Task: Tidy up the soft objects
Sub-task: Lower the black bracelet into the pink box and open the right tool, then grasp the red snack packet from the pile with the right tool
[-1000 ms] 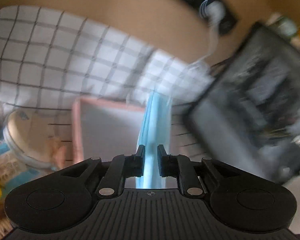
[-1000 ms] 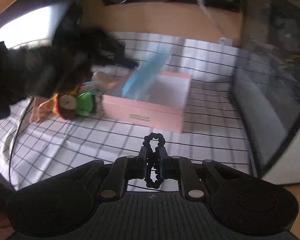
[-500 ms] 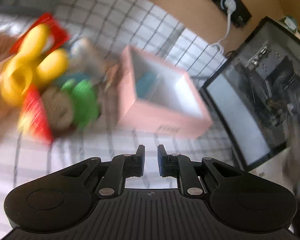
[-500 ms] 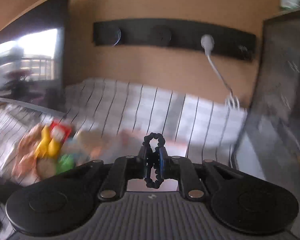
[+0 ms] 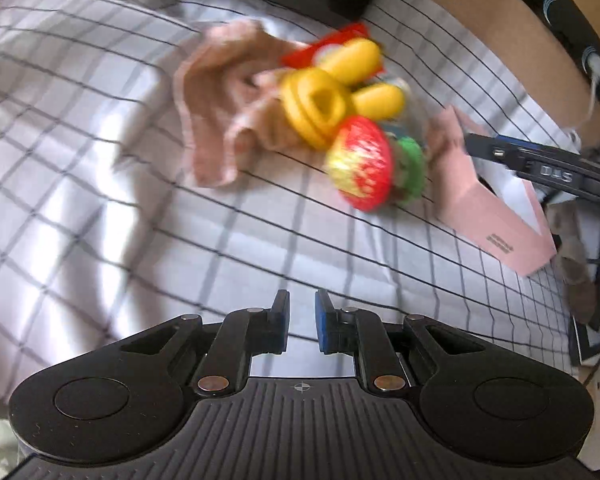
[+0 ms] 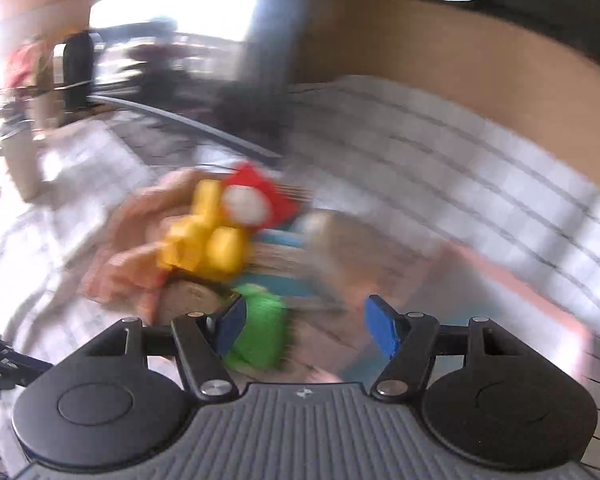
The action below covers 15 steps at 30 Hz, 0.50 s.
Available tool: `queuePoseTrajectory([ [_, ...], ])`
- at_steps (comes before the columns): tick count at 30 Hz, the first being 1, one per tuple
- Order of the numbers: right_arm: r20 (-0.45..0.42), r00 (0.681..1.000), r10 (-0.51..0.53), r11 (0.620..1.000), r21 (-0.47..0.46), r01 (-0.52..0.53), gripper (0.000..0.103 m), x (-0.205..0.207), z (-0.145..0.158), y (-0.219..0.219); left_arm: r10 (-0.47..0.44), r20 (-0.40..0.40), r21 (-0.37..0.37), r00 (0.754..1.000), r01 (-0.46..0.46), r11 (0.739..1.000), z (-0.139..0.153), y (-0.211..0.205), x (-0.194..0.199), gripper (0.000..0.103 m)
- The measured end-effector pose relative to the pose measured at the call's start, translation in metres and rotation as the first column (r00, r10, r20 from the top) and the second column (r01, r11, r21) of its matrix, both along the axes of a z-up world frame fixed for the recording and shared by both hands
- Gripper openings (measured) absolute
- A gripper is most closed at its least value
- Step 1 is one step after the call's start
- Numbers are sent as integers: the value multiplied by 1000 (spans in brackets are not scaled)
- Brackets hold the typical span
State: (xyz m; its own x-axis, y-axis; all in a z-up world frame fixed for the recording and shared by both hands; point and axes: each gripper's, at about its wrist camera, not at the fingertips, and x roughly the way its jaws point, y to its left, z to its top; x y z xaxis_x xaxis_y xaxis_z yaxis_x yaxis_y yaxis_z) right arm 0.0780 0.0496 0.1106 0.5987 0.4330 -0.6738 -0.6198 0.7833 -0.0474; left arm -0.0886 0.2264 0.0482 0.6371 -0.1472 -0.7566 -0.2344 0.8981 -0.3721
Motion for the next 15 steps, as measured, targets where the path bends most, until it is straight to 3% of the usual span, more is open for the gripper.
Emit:
queuePoseTrajectory([
  [5,-105,993,50,998,52,-45,70,22,-17,46,42,20,-28,999,-41,999,4,18,-17,15],
  [10,-199,979,-36,992,113,59,70,41,-32,54,29,33,-55,999,-27,998,5,24,-24,15],
  [15,-20,999,-33,986,161,36,70,40,12,64,32,44,-67,999,-29,997,3,29,-21,15],
])
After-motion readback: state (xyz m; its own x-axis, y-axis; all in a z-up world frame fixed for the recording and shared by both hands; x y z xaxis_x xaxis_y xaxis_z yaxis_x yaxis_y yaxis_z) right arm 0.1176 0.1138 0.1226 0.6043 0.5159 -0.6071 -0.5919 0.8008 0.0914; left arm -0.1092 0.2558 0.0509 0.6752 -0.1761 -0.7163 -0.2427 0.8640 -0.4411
